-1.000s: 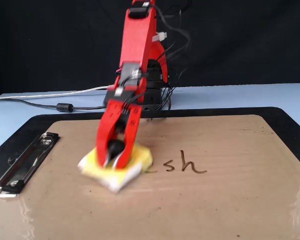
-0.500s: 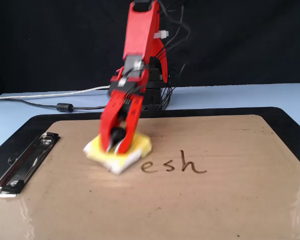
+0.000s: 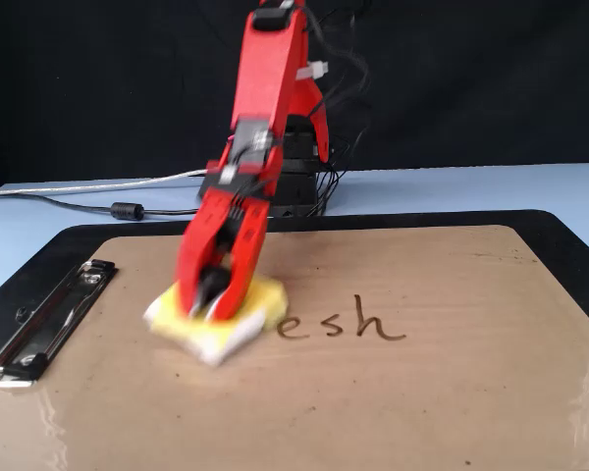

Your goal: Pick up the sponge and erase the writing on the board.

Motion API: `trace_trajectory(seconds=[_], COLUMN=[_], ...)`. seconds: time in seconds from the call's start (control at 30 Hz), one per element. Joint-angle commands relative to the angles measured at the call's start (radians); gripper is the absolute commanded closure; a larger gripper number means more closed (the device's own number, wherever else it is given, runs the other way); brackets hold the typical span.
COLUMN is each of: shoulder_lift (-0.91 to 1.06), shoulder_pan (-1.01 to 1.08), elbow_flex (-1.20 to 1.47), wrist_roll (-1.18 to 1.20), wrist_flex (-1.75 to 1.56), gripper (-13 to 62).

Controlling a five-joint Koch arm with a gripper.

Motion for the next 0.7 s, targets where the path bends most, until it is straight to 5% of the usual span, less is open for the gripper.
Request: trace_trajectory(seconds=[0.0, 0.23, 0.53, 0.67], shoulder_lift=[-0.097, 0.356, -0.106, 0.198], shoulder_pan=[0.018, -0.003, 0.003, 0.003], elbow_flex=[-0.092, 0.428, -0.103, 0.296], wrist_roll=[-0.011, -0.094, -0.091, -0.089], wrist_flex=[-0.011, -0.005, -0.005, -0.012], gripper=[57.4, 57.4, 57.4, 57.4])
